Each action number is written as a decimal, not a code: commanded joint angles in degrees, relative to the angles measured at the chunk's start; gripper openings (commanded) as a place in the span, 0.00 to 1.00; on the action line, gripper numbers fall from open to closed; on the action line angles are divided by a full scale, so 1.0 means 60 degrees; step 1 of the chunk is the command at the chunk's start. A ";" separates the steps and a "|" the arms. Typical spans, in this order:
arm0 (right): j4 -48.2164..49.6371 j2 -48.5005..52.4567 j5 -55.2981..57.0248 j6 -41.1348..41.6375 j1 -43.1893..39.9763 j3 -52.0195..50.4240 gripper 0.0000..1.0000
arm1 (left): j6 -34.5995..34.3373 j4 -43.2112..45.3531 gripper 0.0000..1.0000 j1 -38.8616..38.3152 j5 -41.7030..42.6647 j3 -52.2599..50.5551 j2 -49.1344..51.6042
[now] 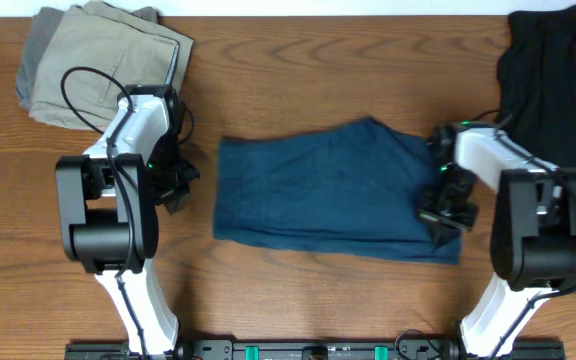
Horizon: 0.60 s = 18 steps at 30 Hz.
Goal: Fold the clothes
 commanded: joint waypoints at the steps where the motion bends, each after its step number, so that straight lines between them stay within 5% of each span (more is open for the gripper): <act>1: -0.0138 -0.0535 0.0747 -0.0335 -0.0215 0.0718 0.01 | -0.0517 -0.0109 0.06 -0.0149 -0.0226 0.0047 -0.1253; 4: -0.0095 -0.1115 0.0452 -0.0943 -0.0168 0.1151 0.05 | -0.0506 0.0208 0.06 -0.0503 -0.0091 0.0047 -0.2153; 9: 0.1137 -0.1847 -0.1829 -0.2484 0.0044 0.1552 0.66 | 0.0612 0.2007 0.06 -0.1730 0.0678 0.0047 -0.3209; 12: 0.2095 -0.1872 -0.3060 -0.3049 0.0259 0.1548 0.50 | 0.1016 0.2929 0.06 -0.2510 0.1351 0.0047 -0.3126; 16: 0.2965 -0.1676 -0.3126 -0.3078 0.0652 0.1541 0.06 | 0.1002 0.3796 0.06 -0.3413 0.1395 0.0047 -0.2590; 18: 0.3450 -0.1552 -0.3093 -0.3075 0.0860 0.1541 0.01 | 0.1002 0.4251 0.06 -0.3716 0.1395 0.0047 -0.2248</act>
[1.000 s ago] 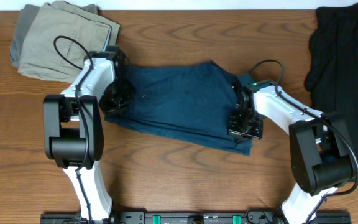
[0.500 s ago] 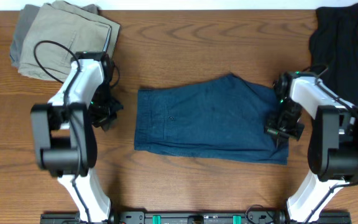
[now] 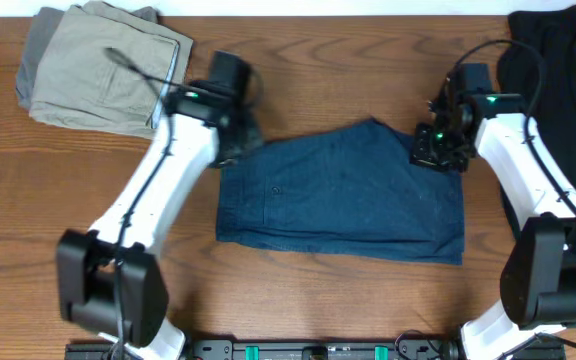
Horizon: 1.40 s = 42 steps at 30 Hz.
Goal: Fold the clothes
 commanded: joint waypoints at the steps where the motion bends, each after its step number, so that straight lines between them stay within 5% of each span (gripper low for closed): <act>1: 0.0499 0.0255 -0.0477 -0.0328 0.0372 0.0022 0.01 | 0.0259 0.0525 0.06 -0.0423 0.0160 0.0029 0.0725; 15: 0.1738 0.1479 0.0900 -0.0222 0.0652 -0.0007 0.01 | 0.0259 0.1756 0.06 0.0255 -0.0382 0.0029 0.3162; 25: 0.2280 0.2969 0.2248 0.0419 0.0255 -0.0007 0.01 | 0.0262 0.1570 0.06 0.1147 -0.0809 0.0029 0.3337; 32: 0.1657 0.2794 0.2918 0.0419 -0.0474 0.0419 0.01 | 0.0426 0.1002 0.06 0.1654 -0.2710 0.0033 0.3297; 39: 0.0011 0.2754 0.2922 0.0164 -0.0831 0.2328 0.05 | 0.0907 0.0546 0.07 0.2018 -0.2954 0.0270 0.2448; 42: -0.1020 0.2754 0.2918 0.0168 -0.0834 0.3548 0.13 | 0.0911 0.0528 0.17 0.2022 -0.2954 0.0291 0.1486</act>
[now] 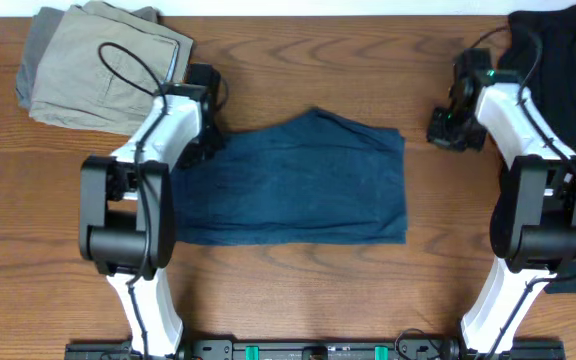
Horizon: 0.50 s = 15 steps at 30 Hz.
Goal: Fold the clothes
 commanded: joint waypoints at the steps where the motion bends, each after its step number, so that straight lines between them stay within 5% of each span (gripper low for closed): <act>1: -0.0714 0.0000 0.0248 -0.0066 0.0055 0.1406 0.15 | 0.0124 -0.0022 0.26 -0.0036 -0.0572 0.0208 -0.1479; 2: -0.1067 0.0000 0.0244 -0.0066 0.0055 0.1774 0.22 | 0.0124 -0.0033 0.51 -0.0036 -0.0572 0.0208 -0.1800; 3: -0.1421 0.0000 0.0204 -0.0066 0.0055 0.2098 0.33 | 0.0131 -0.0109 0.87 -0.0033 -0.0583 0.0208 -0.2164; 4: -0.1698 0.0000 0.0175 -0.0066 0.0055 0.2328 0.48 | 0.0233 -0.0197 0.98 -0.0011 -0.0590 0.0208 -0.2466; 7: -0.2412 0.0000 0.0178 -0.0066 0.0055 0.2696 0.99 | 0.0372 -0.0659 0.98 0.0211 -0.0648 0.0208 -0.3311; 15: -0.2841 0.0004 0.0812 -0.0069 -0.0022 0.2608 0.99 | 0.0583 -0.2222 0.98 0.2204 0.0251 0.0186 -0.3781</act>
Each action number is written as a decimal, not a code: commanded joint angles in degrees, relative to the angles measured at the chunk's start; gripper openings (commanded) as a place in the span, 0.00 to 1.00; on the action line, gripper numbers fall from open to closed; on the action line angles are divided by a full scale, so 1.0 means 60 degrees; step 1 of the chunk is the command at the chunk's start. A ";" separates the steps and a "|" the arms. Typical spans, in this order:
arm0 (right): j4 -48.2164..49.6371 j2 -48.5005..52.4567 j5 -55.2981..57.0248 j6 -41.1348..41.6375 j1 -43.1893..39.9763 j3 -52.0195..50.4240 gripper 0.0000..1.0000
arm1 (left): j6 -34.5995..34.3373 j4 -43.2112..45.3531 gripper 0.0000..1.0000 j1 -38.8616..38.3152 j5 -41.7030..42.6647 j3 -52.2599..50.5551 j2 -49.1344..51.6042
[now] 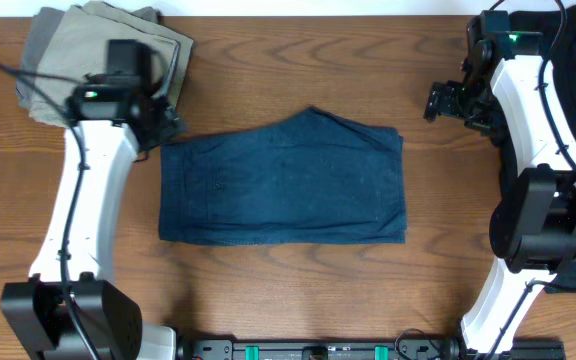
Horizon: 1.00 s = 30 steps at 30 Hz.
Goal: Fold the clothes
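Blue shorts lie flat, folded into a rough rectangle, in the middle of the table. My left gripper is at their upper left corner, over the edge of the cloth. The overhead view does not show how its fingers stand or whether they hold cloth. Right of the shorts' upper right corner, my right gripper hangs apart from the cloth, open and holding nothing.
A folded pile of khaki and grey clothes lies at the back left, just behind my left arm. A black garment lies along the right edge under my right arm. Bare wooden table surrounds the shorts.
My left arm has swung out to the left, its gripper still at the shorts' upper left corner. The cloth's left edge now lies a little further left. My right gripper has moved further back.
First both grippers stood at the left and right sides of the spread blue shorts. Then they were at its two upper corners. Then the shorts lay shorter and further left, with the right gripper clear of them. Now they lie flat and folded.
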 commanded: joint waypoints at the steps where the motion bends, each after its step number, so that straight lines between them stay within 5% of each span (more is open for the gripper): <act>1: -0.0087 0.0004 0.0674 -0.0029 -0.0025 0.0051 0.99 | 0.0627 -0.0364 0.98 0.0998 0.1064 0.0004 0.0295; 13: -0.0160 0.0004 0.0736 -0.0029 -0.0025 0.0051 0.99 | 0.4040 -0.0543 0.98 0.3348 0.6080 -0.0936 0.1206; 30: -0.0160 0.0004 0.0736 -0.0029 -0.0015 0.0051 0.99 | 0.4218 -0.0259 0.98 0.3439 0.6390 -0.1395 0.3180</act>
